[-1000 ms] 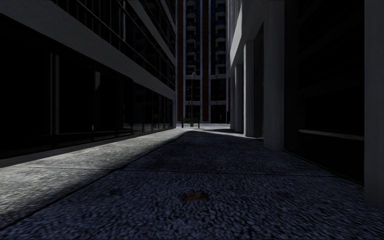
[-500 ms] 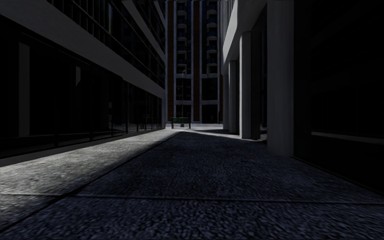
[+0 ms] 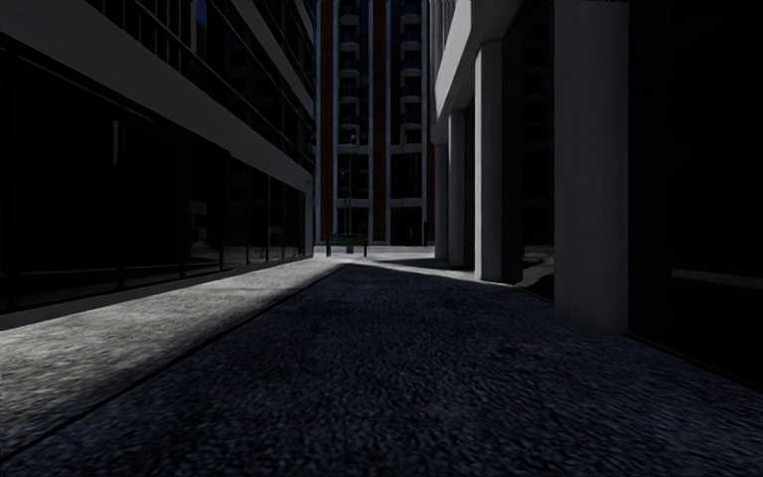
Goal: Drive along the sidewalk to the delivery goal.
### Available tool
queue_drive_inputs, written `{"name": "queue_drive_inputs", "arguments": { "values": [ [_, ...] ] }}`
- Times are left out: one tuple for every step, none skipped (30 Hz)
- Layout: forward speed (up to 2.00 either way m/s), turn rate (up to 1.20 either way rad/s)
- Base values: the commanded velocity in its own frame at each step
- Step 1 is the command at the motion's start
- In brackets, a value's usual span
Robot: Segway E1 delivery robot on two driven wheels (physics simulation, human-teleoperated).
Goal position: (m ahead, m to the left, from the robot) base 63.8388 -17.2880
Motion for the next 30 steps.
{"name": "queue_drive_inputs", "arguments": {
  "values": [
    [2.00, 0.00],
    [2.00, 0.00],
    [2.00, 0.00],
    [2.00, 0.00],
    [2.00, 0.00],
    [2.00, 0.00],
    [2.00, 0.00],
    [2.00, 0.00],
    [2.00, 0.00],
    [2.00, 0.00],
    [2.00, 0.00],
    [2.00, 0.00],
    [2.00, 0.00],
    [2.00, 0.00],
    [2.00, 0.00],
    [2.00, 0.00],
    [2.00, 0.00],
    [2.00, 0.00],
    [2.00, 0.00],
    [2.00, 0.00],
    [2.00, 0.00],
    [2.00, 0.00],
    [2.00, 0.00],
    [2.00, 0.00],
    [2.00, 0.00],
    [2.00, 0.00],
    [2.00, 0.00],
    [2.00, 0.00],
    [2.00, 0.00],
    [2.00, 0.00]
  ]
}}
